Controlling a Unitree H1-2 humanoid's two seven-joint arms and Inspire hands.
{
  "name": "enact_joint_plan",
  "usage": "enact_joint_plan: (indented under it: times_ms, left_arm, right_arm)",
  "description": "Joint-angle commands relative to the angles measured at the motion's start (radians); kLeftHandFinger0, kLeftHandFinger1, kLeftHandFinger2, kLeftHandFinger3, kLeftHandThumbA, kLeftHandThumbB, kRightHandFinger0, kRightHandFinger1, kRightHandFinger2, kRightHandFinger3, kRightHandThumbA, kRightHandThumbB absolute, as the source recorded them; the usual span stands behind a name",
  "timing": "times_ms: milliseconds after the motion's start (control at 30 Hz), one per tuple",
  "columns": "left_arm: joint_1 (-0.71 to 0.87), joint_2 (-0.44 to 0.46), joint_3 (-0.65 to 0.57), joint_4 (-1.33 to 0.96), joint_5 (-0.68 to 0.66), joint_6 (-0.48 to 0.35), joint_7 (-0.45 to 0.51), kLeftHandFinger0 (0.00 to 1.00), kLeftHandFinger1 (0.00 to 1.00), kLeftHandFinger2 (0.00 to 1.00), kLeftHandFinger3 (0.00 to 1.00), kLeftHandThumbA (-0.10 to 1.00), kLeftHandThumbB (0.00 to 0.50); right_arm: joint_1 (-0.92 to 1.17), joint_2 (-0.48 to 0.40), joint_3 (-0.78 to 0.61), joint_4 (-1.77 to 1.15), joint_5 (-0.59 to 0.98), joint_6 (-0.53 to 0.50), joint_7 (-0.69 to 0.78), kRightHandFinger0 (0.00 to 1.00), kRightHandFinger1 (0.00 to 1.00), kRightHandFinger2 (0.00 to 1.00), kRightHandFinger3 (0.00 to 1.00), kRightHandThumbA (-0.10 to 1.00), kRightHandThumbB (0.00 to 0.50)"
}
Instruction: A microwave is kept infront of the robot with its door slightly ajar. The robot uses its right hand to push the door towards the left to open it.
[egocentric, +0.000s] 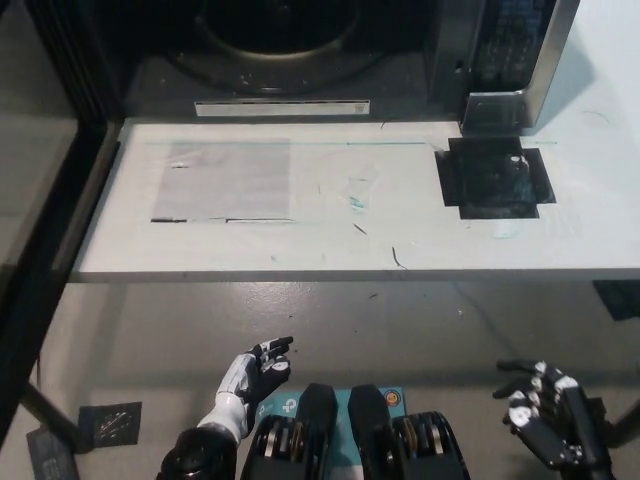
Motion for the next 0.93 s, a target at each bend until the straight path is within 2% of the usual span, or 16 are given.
enact_joint_plan:
  times_ms: [0,33,100,133,233,367,433,600,733,767,800,900]
  left_arm:
    - [-0.042,0.001,-0.001,-0.001,-0.003,-0.026,-0.002,0.92,0.87,0.87,0.72,0.12,0.216]
    - [-0.043,0.002,-0.003,0.002,-0.001,-0.029,-0.002,0.93,0.88,0.88,0.73,0.13,0.209]
    - [-0.049,0.001,0.001,0.007,-0.005,-0.036,0.000,0.90,0.86,0.88,0.74,0.12,0.209]
    - [-0.046,0.001,-0.002,-0.003,0.002,-0.031,0.007,0.93,0.90,0.90,0.79,0.11,0.188]
    - [-0.043,0.001,-0.004,-0.011,0.004,-0.022,0.006,0.96,0.93,0.93,0.82,0.11,0.182]
    - [-0.046,0.001,-0.002,-0.002,0.002,-0.031,0.005,0.93,0.89,0.90,0.79,0.13,0.194]
    - [-0.045,0.001,-0.001,-0.005,0.002,-0.025,0.006,0.93,0.90,0.92,0.83,0.12,0.182]
    - [-0.049,0.002,0.007,0.002,-0.004,-0.036,0.006,0.95,0.91,0.92,0.82,0.11,0.178]
    - [-0.050,0.000,0.008,0.006,-0.001,-0.037,0.011,0.92,0.88,0.90,0.81,0.12,0.184]
    - [-0.048,0.000,0.006,0.000,-0.001,-0.034,0.007,0.95,0.92,0.94,0.85,0.12,0.175]
    - [-0.048,-0.001,0.010,0.002,-0.005,-0.035,0.006,0.94,0.91,0.93,0.84,0.11,0.179]
    - [-0.049,-0.004,0.015,0.006,-0.007,-0.034,0.012,0.93,0.90,0.92,0.82,0.10,0.184]
  right_arm:
    - [-0.009,0.028,-0.039,0.071,0.003,-0.160,-0.071,0.24,0.29,0.42,0.61,0.21,0.161]
    - [-0.010,0.031,-0.044,0.086,0.006,-0.169,-0.072,0.24,0.29,0.41,0.61,0.18,0.150]
    - [-0.026,0.037,-0.057,0.125,0.013,-0.192,-0.079,0.23,0.28,0.40,0.60,0.16,0.160]
    - [-0.029,0.042,-0.060,0.123,0.014,-0.187,-0.081,0.23,0.28,0.40,0.60,0.17,0.171]
    - [-0.035,0.044,-0.061,0.140,0.002,-0.200,-0.088,0.22,0.26,0.37,0.57,0.17,0.179]
    - [-0.036,0.046,-0.059,0.155,-0.010,-0.225,-0.101,0.17,0.22,0.33,0.54,0.17,0.191]
    - [-0.034,0.050,-0.063,0.153,0.002,-0.217,-0.101,0.19,0.24,0.34,0.54,0.16,0.194]
    - [-0.044,0.040,-0.051,0.170,-0.016,-0.236,-0.103,0.20,0.26,0.37,0.55,0.17,0.185]
    - [-0.042,0.039,-0.051,0.170,-0.011,-0.241,-0.101,0.18,0.24,0.36,0.55,0.15,0.190]
    - [-0.043,0.035,-0.049,0.175,-0.014,-0.251,-0.099,0.18,0.24,0.36,0.55,0.15,0.184]
    - [-0.045,0.034,-0.050,0.175,-0.010,-0.248,-0.097,0.18,0.24,0.36,0.55,0.15,0.189]
    - [-0.044,0.034,-0.051,0.172,-0.009,-0.243,-0.098,0.18,0.23,0.35,0.55,0.18,0.194]
